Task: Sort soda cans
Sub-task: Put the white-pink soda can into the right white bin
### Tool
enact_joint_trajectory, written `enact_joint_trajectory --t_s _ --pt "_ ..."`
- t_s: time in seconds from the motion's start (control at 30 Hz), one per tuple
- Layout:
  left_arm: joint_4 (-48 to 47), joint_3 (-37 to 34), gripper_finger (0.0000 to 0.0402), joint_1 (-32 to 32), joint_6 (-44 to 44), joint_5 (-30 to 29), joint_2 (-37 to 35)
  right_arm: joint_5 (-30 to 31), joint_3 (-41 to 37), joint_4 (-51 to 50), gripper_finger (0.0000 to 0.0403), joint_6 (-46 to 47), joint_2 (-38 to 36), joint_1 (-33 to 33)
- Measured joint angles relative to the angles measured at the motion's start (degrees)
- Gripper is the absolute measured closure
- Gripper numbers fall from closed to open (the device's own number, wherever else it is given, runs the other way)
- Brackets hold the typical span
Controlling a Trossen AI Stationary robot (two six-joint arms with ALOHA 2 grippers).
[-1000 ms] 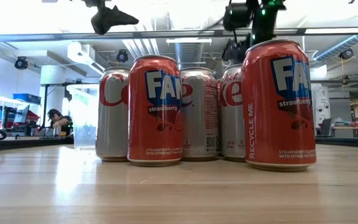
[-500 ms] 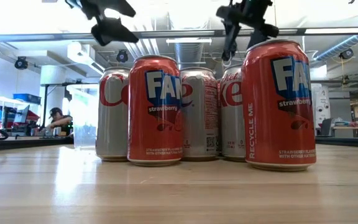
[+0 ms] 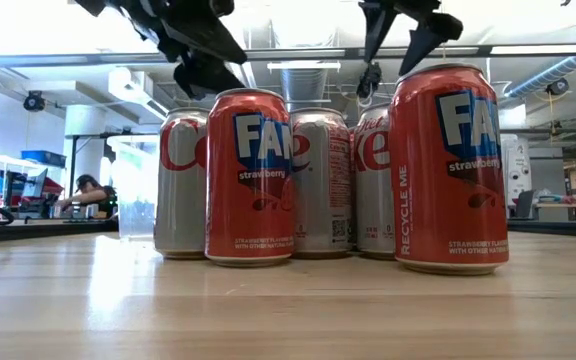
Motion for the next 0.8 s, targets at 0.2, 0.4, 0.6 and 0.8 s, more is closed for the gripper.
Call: enact_joint_trajectory --t_s 0.2,0.4,0.6,0.8 --pt "0.7 0.0 0.0083 -0.1 1.5 -1.4 4.6 0.1 0.0 -0.5 0.0039 0.7 0.0 0.8" --pt "3.7 0.0 0.0083 -0.1 1.5 -3.1 9.0 0.5 0.0 -0.5 0.0039 0.7 0.0 0.8" --pt "4.9 0.0 0.0089 -0.1 -1.3 -4.3 12.1 0.5 0.0 -0.5 0.0039 0.2 0.0 1.0" --pt "2.4 0.8 0.014 -0.1 -4.7 -4.4 11.3 0.5 0.0 -0.4 0.0039 -1.9 -0.5 1.2"
